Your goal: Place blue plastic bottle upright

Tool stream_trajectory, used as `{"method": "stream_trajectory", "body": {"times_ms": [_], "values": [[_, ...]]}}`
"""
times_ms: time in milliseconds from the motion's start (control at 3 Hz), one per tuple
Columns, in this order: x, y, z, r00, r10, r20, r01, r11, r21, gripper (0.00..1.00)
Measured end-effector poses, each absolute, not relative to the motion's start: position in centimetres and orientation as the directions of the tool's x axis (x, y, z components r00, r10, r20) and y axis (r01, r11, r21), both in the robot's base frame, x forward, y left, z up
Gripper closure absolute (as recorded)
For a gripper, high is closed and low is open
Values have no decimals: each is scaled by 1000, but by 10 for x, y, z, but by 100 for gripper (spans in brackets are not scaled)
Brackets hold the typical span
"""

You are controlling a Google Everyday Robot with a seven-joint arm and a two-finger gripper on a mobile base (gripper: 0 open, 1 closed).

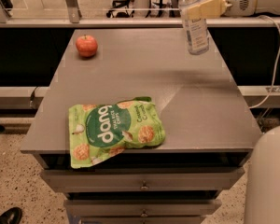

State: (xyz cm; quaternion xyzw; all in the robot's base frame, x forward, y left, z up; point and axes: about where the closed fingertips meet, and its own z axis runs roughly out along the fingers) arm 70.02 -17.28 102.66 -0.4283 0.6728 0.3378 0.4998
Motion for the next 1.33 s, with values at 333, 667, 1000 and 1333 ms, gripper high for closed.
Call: {"method": "stream_trajectory", "body": {"times_ms": [333, 667, 1000, 1333], "values": [[704, -179, 1029, -127, -167, -978, -895, 444, 40, 100], [706, -175, 1025, -125, -144, -982, -894, 445, 49, 100], [705, -175, 1034, -59, -100, -993, -895, 446, 9, 100], [703, -173, 1035, 42, -59, -997, -889, 453, -64, 100]]}}
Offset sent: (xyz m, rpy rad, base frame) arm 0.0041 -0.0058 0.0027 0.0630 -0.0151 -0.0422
